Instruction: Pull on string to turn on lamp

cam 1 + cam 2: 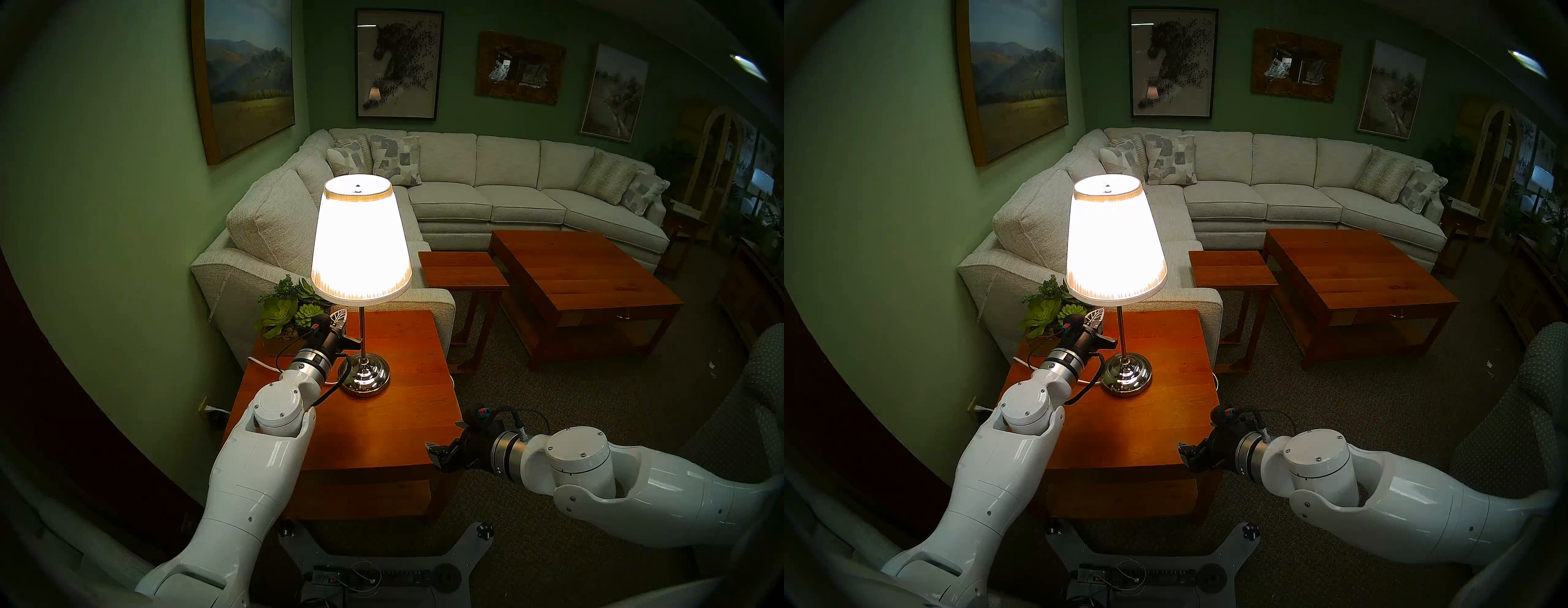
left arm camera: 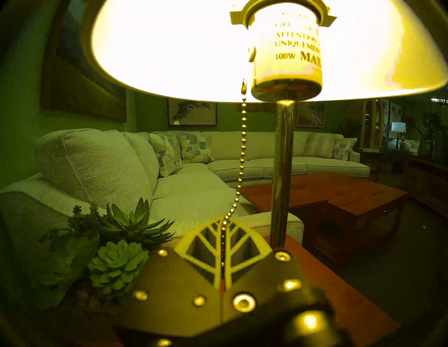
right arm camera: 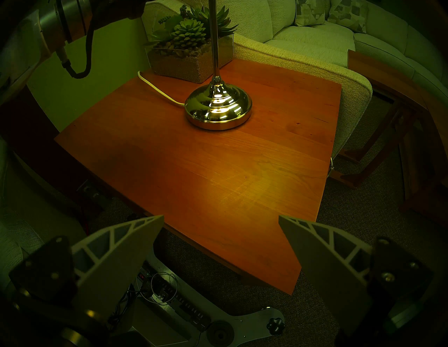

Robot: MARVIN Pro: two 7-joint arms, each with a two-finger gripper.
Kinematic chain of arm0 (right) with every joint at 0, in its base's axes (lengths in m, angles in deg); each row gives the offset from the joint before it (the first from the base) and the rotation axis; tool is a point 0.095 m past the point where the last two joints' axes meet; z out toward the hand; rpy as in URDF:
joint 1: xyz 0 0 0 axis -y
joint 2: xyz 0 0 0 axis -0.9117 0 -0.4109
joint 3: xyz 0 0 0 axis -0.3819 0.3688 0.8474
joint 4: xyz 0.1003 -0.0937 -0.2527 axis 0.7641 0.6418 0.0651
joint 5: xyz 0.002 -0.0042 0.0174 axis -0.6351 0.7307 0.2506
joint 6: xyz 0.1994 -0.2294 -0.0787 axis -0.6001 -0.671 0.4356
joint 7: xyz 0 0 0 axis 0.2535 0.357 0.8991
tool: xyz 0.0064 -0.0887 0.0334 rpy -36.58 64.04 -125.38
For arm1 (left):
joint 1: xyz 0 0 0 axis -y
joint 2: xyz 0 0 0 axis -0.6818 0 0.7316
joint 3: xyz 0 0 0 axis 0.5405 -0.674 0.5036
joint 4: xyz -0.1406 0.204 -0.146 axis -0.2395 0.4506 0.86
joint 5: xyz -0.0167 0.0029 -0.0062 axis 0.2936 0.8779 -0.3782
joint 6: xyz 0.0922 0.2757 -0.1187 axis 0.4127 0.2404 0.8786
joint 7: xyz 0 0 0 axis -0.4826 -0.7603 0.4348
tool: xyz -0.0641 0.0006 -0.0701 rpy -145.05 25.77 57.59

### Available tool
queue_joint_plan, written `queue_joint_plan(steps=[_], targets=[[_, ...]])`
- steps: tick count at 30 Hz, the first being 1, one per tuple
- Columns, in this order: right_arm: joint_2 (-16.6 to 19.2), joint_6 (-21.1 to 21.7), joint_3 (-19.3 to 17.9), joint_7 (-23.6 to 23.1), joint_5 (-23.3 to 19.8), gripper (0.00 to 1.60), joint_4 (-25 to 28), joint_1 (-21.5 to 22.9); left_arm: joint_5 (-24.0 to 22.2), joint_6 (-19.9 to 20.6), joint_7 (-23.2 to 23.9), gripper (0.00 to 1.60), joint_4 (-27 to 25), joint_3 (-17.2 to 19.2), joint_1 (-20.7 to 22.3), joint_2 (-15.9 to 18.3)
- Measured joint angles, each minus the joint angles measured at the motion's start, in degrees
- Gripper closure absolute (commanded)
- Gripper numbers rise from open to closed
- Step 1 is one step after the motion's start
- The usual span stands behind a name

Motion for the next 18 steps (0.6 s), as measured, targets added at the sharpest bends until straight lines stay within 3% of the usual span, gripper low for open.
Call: queue_joint_plan(steps=[1,2,5,6,7,8,9,18], targets=[[0.0,0.0,0.0,0.0,0.0,0.0,0.0,0.0,0.07,0.0,-0.14,1.2,-0.35,0.0,-0.11,-0.06],[0.0,0.0,0.0,0.0,0.0,0.0,0.0,0.0,0.12,0.0,-0.23,1.06,-0.58,0.0,-0.18,-0.09],[0.0,0.0,0.0,0.0,0.0,0.0,0.0,0.0,0.22,0.0,-0.48,0.82,-1.45,0.0,-0.52,-0.19],[0.0,0.0,0.0,0.0,0.0,0.0,0.0,0.0,0.22,0.0,-0.51,0.82,-1.62,0.0,-0.6,-0.2],[0.0,0.0,0.0,0.0,0.0,0.0,0.0,0.0,0.23,0.01,-0.53,0.53,-1.79,0.0,-0.68,-0.22],[0.0,0.0,0.0,0.0,0.0,0.0,0.0,0.0,0.23,0.01,-0.54,0.06,-1.96,0.0,-0.77,-0.22],[0.0,0.0,0.0,0.0,0.0,0.0,0.0,0.0,0.23,0.02,-0.54,0.0,-2.25,0.0,-0.94,-0.23],[0.0,0.0,0.0,0.0,0.0,0.0,0.0,0.0,-0.22,0.52,0.2,0.0,-5.26,0.41,-3.11,0.34]])
